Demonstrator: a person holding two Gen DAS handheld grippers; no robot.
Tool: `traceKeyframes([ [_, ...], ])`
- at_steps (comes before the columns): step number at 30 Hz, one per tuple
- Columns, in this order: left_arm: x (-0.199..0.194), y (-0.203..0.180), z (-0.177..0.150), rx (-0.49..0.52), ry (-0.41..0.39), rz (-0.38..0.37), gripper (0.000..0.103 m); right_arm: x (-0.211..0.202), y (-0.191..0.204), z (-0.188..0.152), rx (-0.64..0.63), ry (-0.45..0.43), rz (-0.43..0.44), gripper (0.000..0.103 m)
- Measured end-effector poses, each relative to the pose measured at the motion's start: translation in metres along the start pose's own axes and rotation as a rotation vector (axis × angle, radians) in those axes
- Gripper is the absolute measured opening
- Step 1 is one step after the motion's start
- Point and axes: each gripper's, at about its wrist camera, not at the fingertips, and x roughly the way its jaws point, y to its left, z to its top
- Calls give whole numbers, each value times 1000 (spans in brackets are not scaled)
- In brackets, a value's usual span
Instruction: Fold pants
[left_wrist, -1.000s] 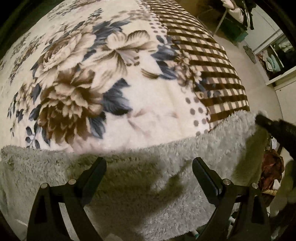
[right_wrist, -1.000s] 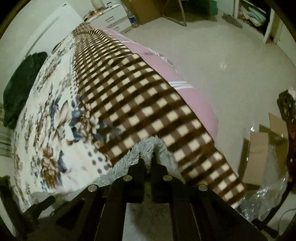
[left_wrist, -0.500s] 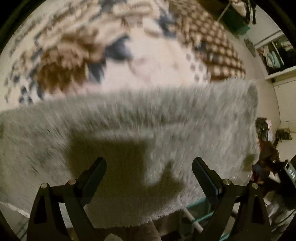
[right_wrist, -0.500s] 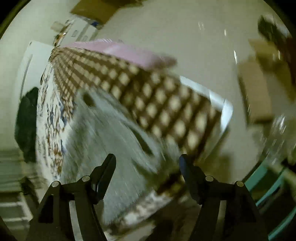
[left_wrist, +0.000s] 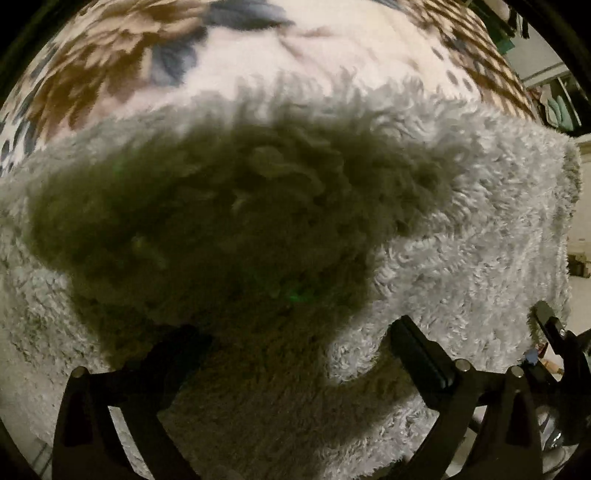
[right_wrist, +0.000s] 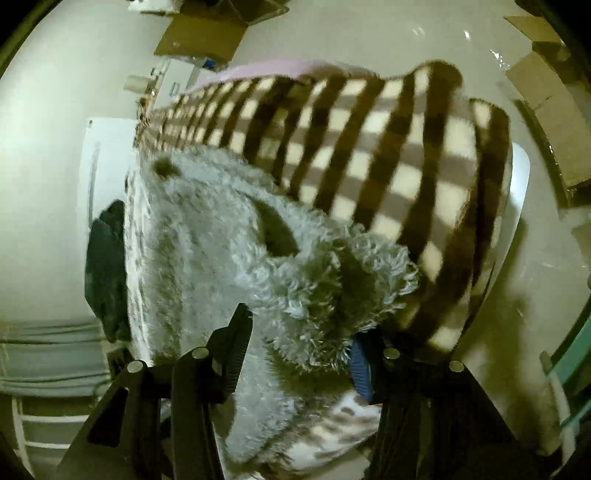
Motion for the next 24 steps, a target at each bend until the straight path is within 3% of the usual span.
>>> traceKeyframes([
  [3, 3, -5, 2, 4, 7, 14, 103, 13, -8, 2, 56, -19, 34, 52],
  [7, 7, -9, 6, -8, 8, 16, 103, 7, -2, 5, 75, -101, 251, 52],
  [12, 11, -18, 2, -18, -28, 57, 103, 25, -10, 8, 71, -91, 185, 54],
  [16, 12, -27, -6, -24, -34, 67, 103, 43, -11, 6, 67, -73, 261, 65],
  [20, 12, -26, -10, -19, -41, 64, 103, 66, -4, 13, 84, -43, 354, 65],
  [24, 12, -21, -21, -18, -43, 66, 103, 83, 14, 17, 19, -52, 301, 63],
])
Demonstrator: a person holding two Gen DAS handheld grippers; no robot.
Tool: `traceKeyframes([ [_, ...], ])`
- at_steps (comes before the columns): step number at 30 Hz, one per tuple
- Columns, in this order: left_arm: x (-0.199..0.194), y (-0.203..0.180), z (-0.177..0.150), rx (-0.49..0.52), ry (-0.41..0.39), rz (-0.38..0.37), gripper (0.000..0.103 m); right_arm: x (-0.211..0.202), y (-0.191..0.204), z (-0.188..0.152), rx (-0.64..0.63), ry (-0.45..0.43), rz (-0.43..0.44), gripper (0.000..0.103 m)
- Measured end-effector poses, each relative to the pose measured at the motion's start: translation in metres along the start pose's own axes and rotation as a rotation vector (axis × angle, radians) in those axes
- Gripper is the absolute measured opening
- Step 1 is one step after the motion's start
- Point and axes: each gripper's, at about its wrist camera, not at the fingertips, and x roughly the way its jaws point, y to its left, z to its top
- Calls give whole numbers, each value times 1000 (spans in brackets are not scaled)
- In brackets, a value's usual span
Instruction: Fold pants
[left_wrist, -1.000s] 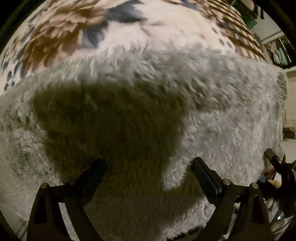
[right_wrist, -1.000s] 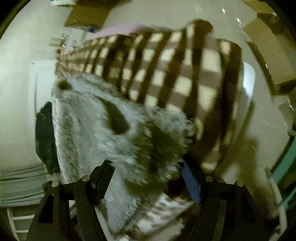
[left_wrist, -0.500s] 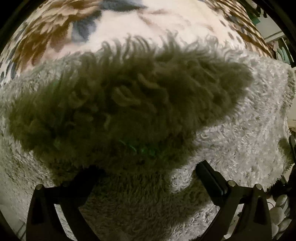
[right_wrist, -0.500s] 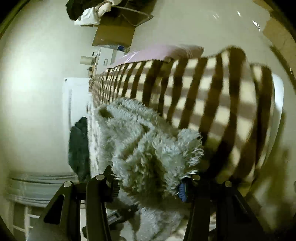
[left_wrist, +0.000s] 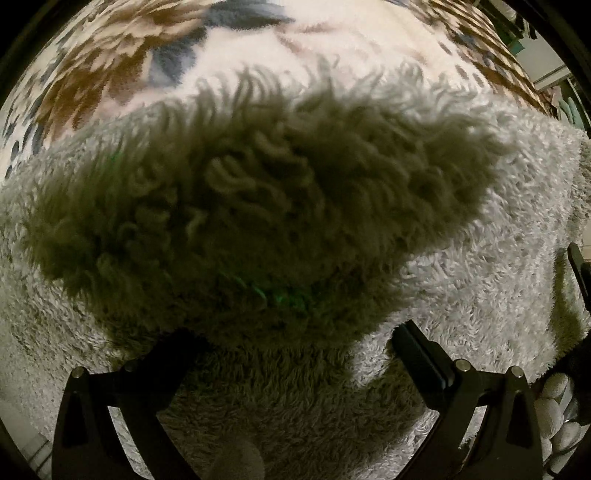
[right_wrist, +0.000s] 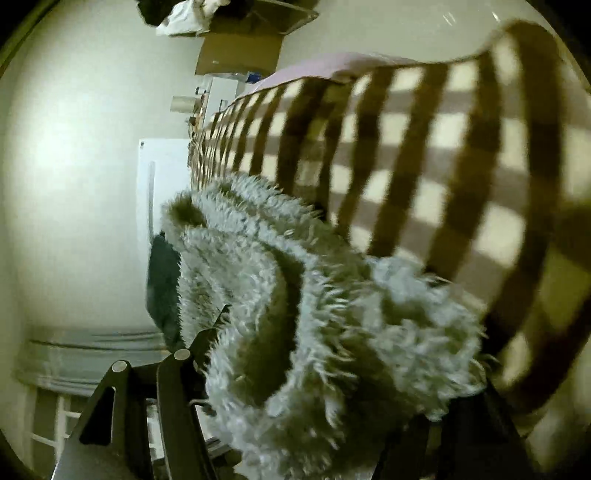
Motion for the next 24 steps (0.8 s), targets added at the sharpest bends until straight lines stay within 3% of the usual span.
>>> traceKeyframes([
  [2, -3, 5, -3, 2, 3, -1, 103, 6, 10, -3, -34, 8, -44, 28],
  [3, -7, 11, -5, 6, 4, -2, 103, 9, 13, -3, -45, 15, -77, 17],
  [9, -9, 20, -3, 30, 14, -22, 103, 21, 50, -17, -112, -30, -210, 15],
  [13, -17, 21, -3, 70, 19, -33, 103, 19, 83, -35, -154, -50, -240, 14],
  [17, -39, 33, -11, 85, -34, -42, 103, 19, 131, -51, -233, -72, -258, 14],
  [20, -56, 61, -18, 49, -55, -67, 103, 9, 169, -61, -299, -76, -268, 14],
  [24, -84, 132, -26, -71, -64, -102, 103, 16, 218, -92, -385, -58, -274, 14],
])
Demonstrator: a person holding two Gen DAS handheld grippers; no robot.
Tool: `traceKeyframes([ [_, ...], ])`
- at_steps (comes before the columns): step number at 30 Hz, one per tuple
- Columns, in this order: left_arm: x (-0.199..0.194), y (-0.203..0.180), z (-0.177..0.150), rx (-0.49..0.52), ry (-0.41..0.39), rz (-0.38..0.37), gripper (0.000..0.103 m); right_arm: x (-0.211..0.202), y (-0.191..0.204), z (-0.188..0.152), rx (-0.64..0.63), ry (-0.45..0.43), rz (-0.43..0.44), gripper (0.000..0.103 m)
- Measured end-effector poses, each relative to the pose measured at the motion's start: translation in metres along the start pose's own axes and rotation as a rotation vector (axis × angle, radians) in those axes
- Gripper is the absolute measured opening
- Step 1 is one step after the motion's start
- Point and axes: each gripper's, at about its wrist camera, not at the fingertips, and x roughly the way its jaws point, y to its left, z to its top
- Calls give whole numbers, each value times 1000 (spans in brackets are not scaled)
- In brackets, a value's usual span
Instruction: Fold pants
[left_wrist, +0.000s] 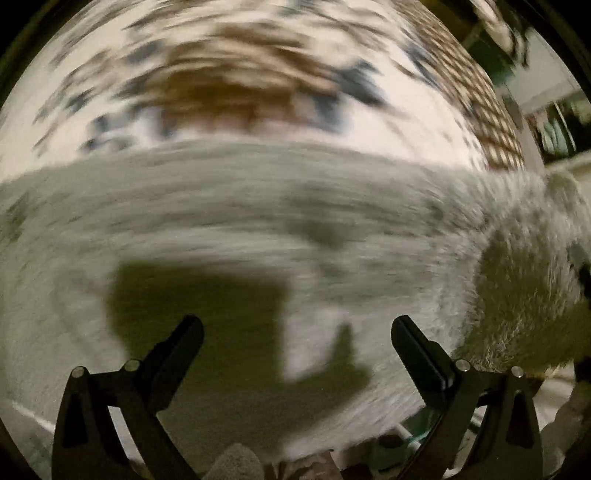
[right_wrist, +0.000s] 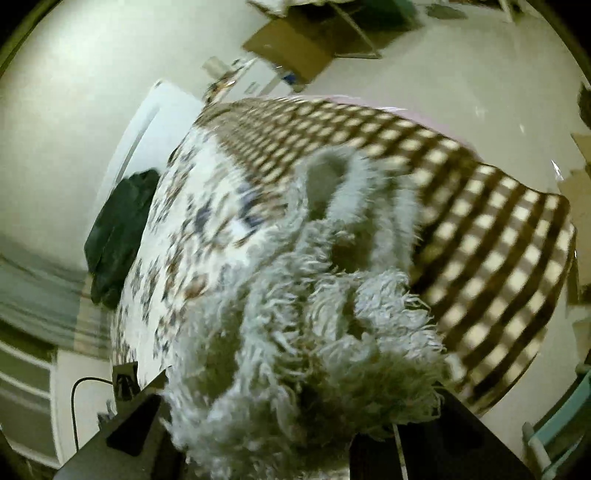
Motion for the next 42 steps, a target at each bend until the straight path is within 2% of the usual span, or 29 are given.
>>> traceKeyframes([
  [3, -27, 57, -5, -86, -16, -31, 103, 5, 55, -25, -72, 25, 21, 14],
  [6, -56, 122, -16, -167, -49, -28, 103, 12, 110, -60, -158, 66, 43, 14],
  [10, -90, 194, -38, -271, -95, 3, 103, 50, 187, -126, -296, 167, 67, 14],
  [13, -109, 247, -60, -357, -125, 24, 103, 100, 239, -196, -430, 286, 54, 14],
  [18, -110, 300, -75, -426, -131, 65, 103, 153, 270, -302, -634, 421, 6, 14],
  [20, -109, 314, -77, -437, -133, 63, 103, 171, 277, -331, -716, 462, -63, 16],
  [21, -108, 317, -75, -435, -132, 52, 103, 177, 269, -342, -735, 479, -92, 21],
  [22, -106, 317, -69, -429, -134, 33, 103, 185, 268, -348, -747, 510, -131, 31],
  [23, -114, 328, -70, -420, -137, 14, 103, 187, 266, -350, -740, 537, -133, 41],
  [24, -115, 326, -65, -411, -144, -11, 103, 187, 267, -349, -727, 559, -109, 65],
  [25, -117, 322, -59, -395, -151, -46, 103, 184, 267, -347, -706, 585, -65, 85],
  [27, -118, 309, -48, -351, -162, -94, 103, 170, 269, -343, -683, 607, 1, 88],
  [31, -105, 267, -21, -235, -145, -137, 103, 139, 257, -320, -604, 614, 24, 88],
  [34, -87, 231, 1, -146, -127, -122, 103, 120, 226, -293, -494, 588, -16, 88],
  [36, -75, 214, 9, -101, -107, -120, 103, 109, 202, -275, -453, 559, -79, 88],
  [38, -60, 202, 13, -71, -88, -67, 103, 102, 180, -259, -406, 529, -118, 88],
  [40, -44, 200, 14, -63, -71, -8, 84, 99, 165, -245, -366, 513, -150, 88],
  [41, -39, 203, 14, -67, -60, -23, 41, 97, 154, -237, -340, 497, -169, 88],
  [42, -37, 209, 12, -94, -50, -49, 25, 93, 150, -226, -325, 489, -178, 88],
])
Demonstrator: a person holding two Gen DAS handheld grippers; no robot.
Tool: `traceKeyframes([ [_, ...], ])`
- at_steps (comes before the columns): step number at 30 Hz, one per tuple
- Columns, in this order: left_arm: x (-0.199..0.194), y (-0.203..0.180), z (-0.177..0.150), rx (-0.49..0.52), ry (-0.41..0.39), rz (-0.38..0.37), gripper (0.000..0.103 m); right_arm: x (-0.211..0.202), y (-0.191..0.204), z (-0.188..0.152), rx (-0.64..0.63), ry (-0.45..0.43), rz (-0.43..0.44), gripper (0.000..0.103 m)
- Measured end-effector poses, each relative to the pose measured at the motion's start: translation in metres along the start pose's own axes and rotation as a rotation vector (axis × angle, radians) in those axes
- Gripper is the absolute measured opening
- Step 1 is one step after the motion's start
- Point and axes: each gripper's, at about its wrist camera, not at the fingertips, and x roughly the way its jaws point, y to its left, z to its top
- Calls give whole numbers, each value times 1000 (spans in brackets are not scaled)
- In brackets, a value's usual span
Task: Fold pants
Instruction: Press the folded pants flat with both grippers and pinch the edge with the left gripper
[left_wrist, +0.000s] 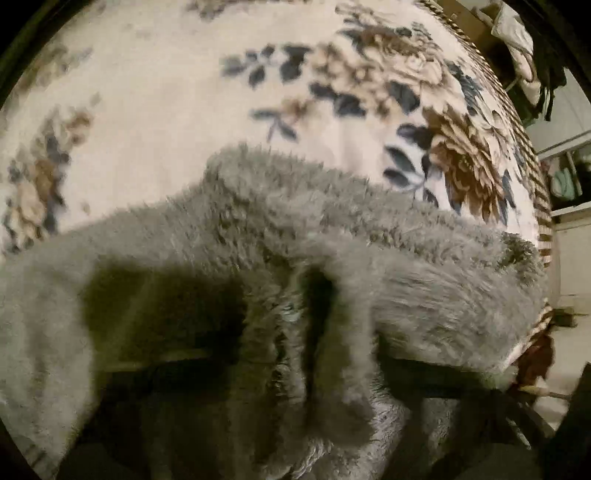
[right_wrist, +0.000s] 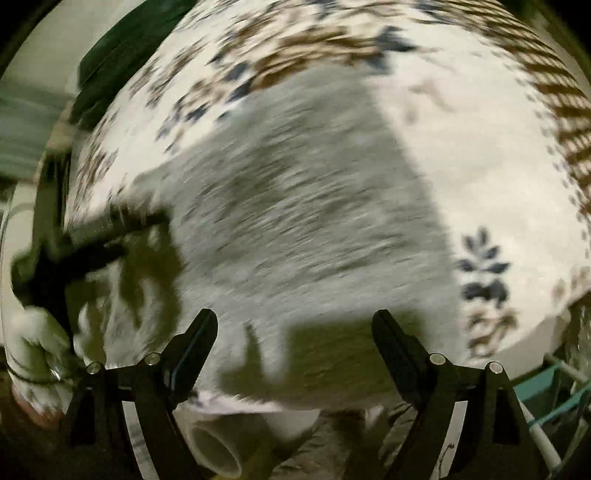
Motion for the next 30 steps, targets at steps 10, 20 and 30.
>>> traceKeyframes([
  [10, -25, 57, -11, -216, -1, -164, 42, -6, -33, 19, 40, 7, -78, 88],
  [20, -53, 20, -53, -116, -55, 47, 70, 15, -4, 22, -43, 52, -170, 88],
  [30, -48, 127, -83, -453, -62, -82, 75, 28, 21, 32, -95, 67, -210, 88],
])
